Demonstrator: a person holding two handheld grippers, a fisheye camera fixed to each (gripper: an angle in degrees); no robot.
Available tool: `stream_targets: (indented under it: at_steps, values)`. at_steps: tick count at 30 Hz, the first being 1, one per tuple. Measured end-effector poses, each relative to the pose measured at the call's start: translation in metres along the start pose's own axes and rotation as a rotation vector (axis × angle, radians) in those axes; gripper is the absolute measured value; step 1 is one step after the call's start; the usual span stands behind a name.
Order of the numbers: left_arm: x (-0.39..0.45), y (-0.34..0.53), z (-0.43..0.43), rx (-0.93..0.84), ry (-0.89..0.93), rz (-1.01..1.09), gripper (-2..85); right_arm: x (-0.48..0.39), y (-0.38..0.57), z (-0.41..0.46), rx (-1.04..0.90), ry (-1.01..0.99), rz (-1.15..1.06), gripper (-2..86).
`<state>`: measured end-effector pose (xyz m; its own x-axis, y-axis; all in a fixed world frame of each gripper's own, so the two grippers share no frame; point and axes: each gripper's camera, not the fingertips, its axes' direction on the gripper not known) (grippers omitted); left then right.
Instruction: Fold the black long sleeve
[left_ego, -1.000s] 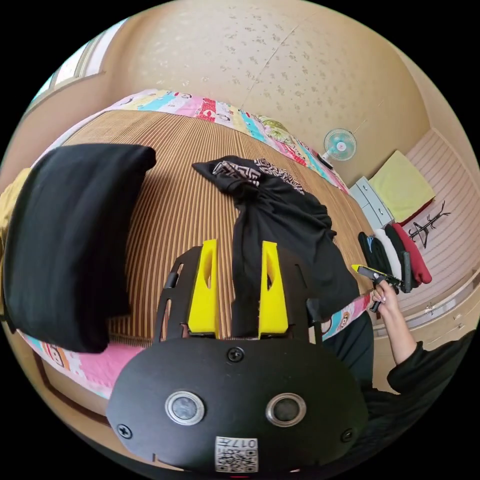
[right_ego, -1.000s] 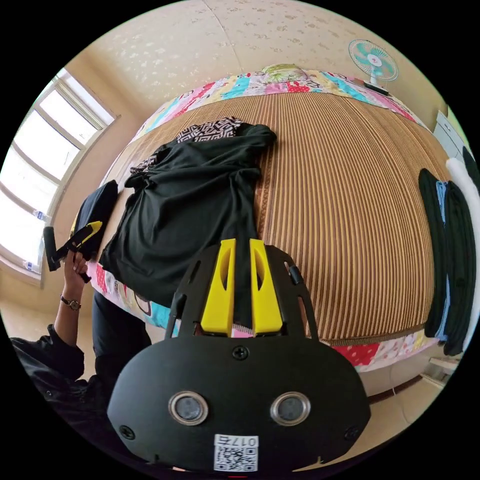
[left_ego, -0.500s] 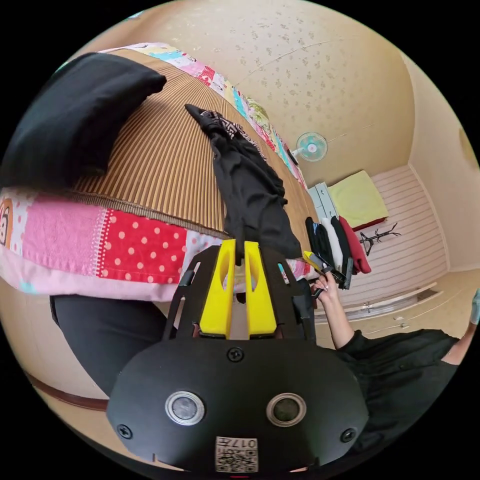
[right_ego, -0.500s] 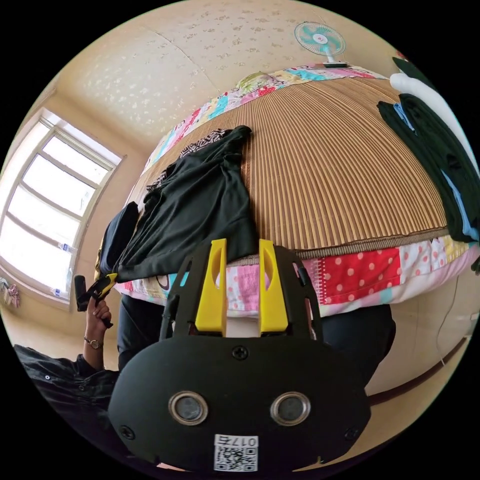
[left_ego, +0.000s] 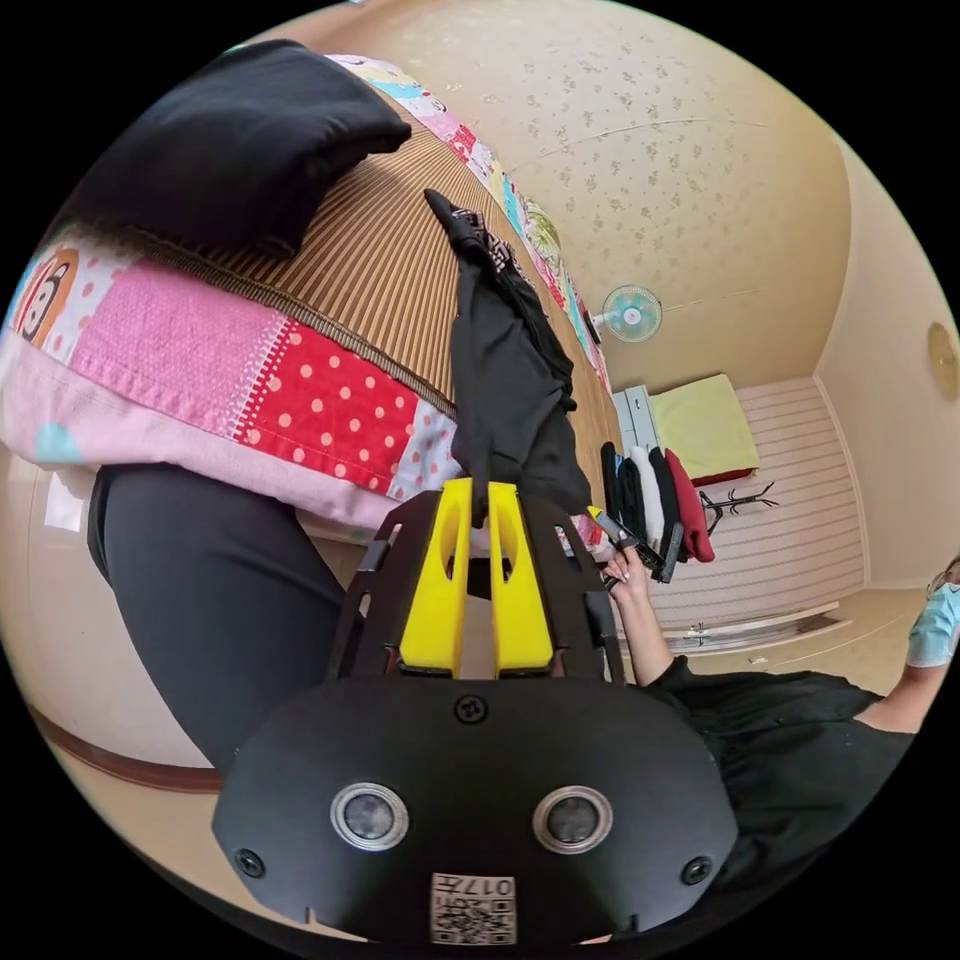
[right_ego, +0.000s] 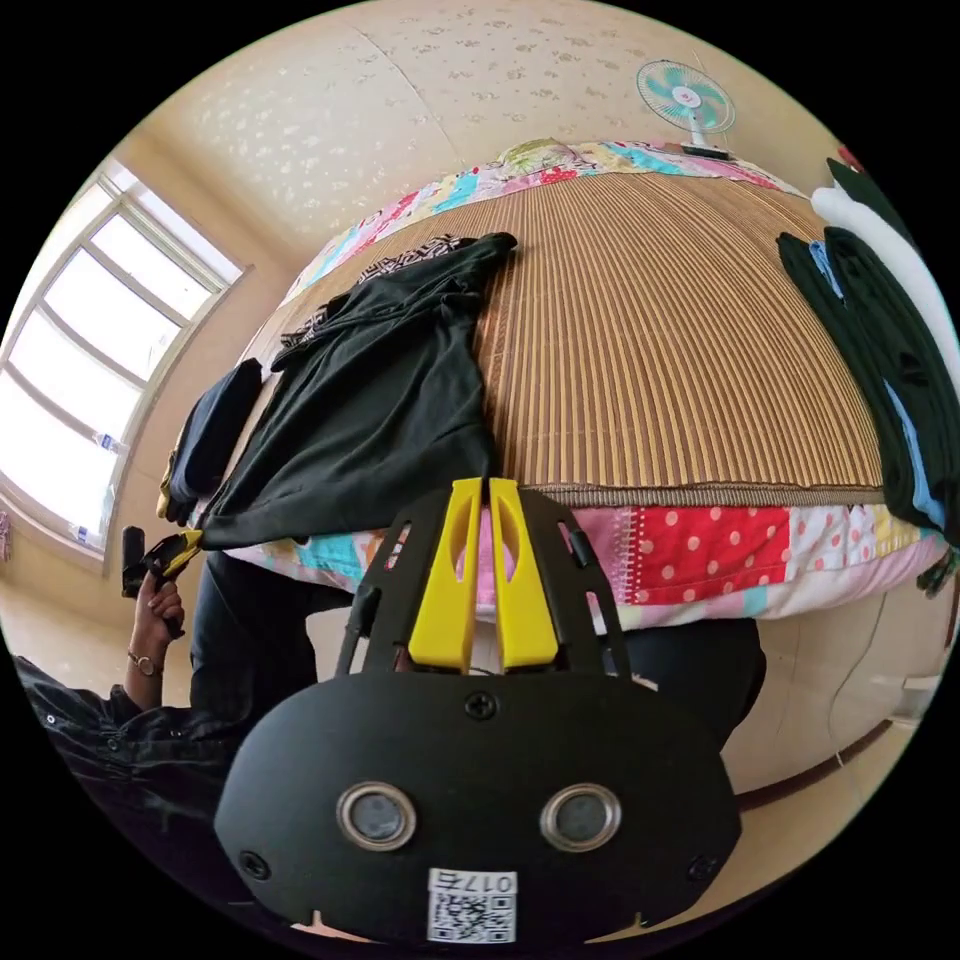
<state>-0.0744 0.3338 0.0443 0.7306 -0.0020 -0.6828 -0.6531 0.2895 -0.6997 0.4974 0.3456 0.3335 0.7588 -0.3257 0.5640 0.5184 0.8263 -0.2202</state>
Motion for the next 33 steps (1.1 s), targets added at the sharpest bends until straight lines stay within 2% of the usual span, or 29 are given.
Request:
stream_targets:
  at_steps: [3,8,11,13,15,17,19,21,24,29,33]
  values:
    - [-0.009,-0.005,-0.022,0.017,0.116,0.030,2.2,0.002,0.007,-0.028,-0.012,-0.060,-0.058,2.1]
    - [-0.021,-0.004,-0.073,0.017,0.399,0.084,0.2,0.040,0.039,-0.133,0.091,-0.552,-0.144,1.5]
    - [-0.026,0.004,-0.093,0.001,0.582,0.109,-0.1,0.061,0.060,-0.190,0.163,-0.791,-0.270,1.3]
    - [-0.034,0.007,-0.103,0.036,0.646,0.078,-0.1,0.073,0.069,-0.215,0.209,-0.861,-0.301,1.3]
    - [-0.045,0.007,-0.106,0.069,0.682,0.019,-0.2,0.083,0.072,-0.227,0.245,-0.821,-0.260,1.2]
    - [-0.054,-0.003,-0.096,0.085,0.642,-0.044,-0.2,0.096,0.058,-0.217,0.221,-0.645,-0.085,1.1]
    - [-0.058,-0.016,-0.085,0.105,0.568,-0.108,-0.3,0.097,0.039,-0.202,0.206,-0.577,-0.005,1.1]
    - [-0.058,-0.036,-0.076,0.161,0.577,-0.141,-0.3,0.093,0.006,-0.183,0.176,-0.558,0.078,1.1]
    - [-0.060,-0.087,-0.059,0.206,0.631,-0.213,-0.2,0.081,-0.065,-0.158,0.150,-0.498,0.145,1.1]
    - [-0.050,-0.195,-0.026,0.279,0.465,-0.265,1.8,0.062,-0.216,-0.103,0.113,-0.380,0.217,1.8]
    - [-0.052,-0.245,0.001,0.389,0.396,-0.226,10.8,0.052,-0.294,-0.055,0.132,-0.364,0.244,3.8]
